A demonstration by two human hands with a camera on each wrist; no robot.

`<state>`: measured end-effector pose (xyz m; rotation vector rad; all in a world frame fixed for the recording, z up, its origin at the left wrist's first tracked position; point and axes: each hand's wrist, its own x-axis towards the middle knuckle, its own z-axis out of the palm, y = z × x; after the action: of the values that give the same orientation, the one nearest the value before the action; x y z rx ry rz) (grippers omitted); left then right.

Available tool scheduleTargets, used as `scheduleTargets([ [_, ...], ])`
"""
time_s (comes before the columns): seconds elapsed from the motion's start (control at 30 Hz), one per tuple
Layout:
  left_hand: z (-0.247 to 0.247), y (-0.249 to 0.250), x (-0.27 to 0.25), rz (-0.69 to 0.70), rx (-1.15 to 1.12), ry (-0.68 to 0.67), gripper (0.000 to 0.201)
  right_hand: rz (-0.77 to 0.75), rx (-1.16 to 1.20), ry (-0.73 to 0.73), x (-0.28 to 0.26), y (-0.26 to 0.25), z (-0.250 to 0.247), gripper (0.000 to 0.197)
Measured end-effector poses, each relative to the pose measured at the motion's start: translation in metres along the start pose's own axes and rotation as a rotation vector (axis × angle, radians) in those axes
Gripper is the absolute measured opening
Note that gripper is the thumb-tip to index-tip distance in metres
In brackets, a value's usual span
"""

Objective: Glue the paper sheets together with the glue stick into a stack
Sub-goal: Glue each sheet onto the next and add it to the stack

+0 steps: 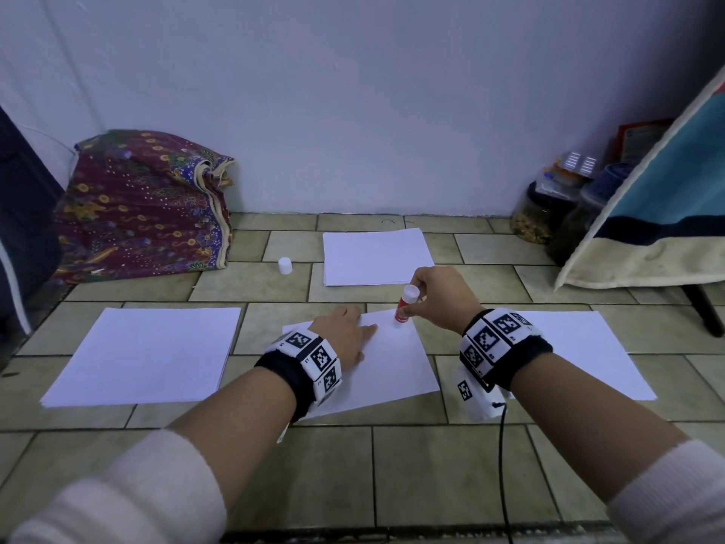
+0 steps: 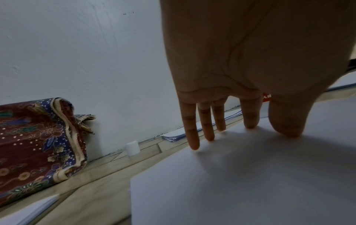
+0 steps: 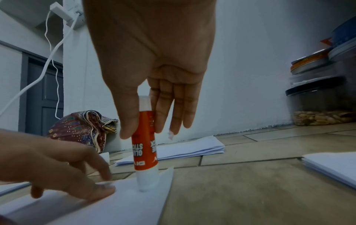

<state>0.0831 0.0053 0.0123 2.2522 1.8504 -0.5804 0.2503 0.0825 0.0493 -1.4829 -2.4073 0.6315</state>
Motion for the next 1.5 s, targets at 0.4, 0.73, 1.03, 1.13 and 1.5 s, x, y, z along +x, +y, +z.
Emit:
scheduleTargets([
  [0.4,-0.005,0.011,0.001,0.049,-0.211,-0.010,0.074,-0.178,0.000,-0.135,0.004,0.004,0.006,0.027],
  [0.73,-0.005,0.012,0.002,0.034,-0.225,-0.002,0.081,-0.253,-0.104,-0.338,-0.016,0.013,-0.014,0.030],
  [1.03,-0.006,0.009,0.006,0.068,-0.173,-0.041,0.074,-0.221,-0.116,-0.409,-0.032,0.016,-0.022,0.046],
  [1.13,-0.008,0.007,0.004,0.083,-0.113,-0.055,0.069,-0.202,-0.048,-0.359,-0.033,0.017,-0.026,0.048],
  [1.5,-0.002,0.011,-0.005,0.053,-0.130,0.089,0.063,-0.016,0.227,-0.007,-0.009,0.021,-0.025,0.033],
])
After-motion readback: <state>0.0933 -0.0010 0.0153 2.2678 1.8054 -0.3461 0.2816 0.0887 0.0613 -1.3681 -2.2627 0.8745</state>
